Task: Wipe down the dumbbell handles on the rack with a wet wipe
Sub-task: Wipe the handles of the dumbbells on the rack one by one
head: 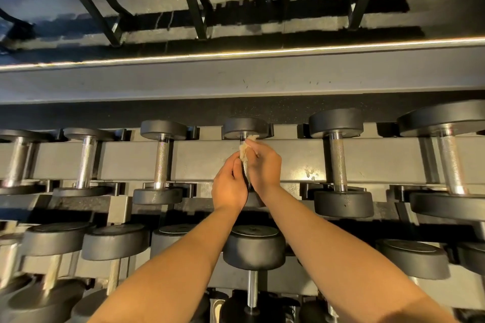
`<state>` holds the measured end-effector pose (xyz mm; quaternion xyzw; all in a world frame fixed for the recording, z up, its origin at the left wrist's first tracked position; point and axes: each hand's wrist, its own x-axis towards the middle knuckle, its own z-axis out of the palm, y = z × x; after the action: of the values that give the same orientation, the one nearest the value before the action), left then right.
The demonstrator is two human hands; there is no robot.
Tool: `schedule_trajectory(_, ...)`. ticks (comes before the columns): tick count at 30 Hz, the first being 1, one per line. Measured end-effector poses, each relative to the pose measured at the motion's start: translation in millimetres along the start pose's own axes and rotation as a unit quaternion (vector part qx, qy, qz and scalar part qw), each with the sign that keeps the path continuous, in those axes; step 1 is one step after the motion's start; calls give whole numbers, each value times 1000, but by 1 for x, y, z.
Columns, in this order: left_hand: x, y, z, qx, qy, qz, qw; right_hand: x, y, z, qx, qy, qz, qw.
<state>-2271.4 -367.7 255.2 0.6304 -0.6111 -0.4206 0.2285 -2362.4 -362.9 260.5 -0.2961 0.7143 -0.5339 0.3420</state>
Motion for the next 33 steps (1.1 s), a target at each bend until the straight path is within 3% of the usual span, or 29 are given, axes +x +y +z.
schedule_trajectory(10,-2,0,-4,-19,-13,-1,1000,-42,18,-13,-51,-51,56,996)
schedule_trajectory(17,-27,-29,-12,-46,-67,33,996,-13,-2,-11,-86,-94,20,992)
schedule_trajectory(23,-35,-35,-15,-41,-75,4,996,-57,22,-21,-11,-112,110,988)
schedule_trajectory(27,-35,-31,-17,-43,-83,7,996,-63,19,-28,-25,-101,139,985)
schedule_trajectory(30,-35,-27,-18,-53,-72,9,996,-68,7,-26,-28,-60,102,993)
schedule_trajectory(33,-33,-11,-20,-81,-40,-6,996,-71,-4,-15,62,-48,65,995)
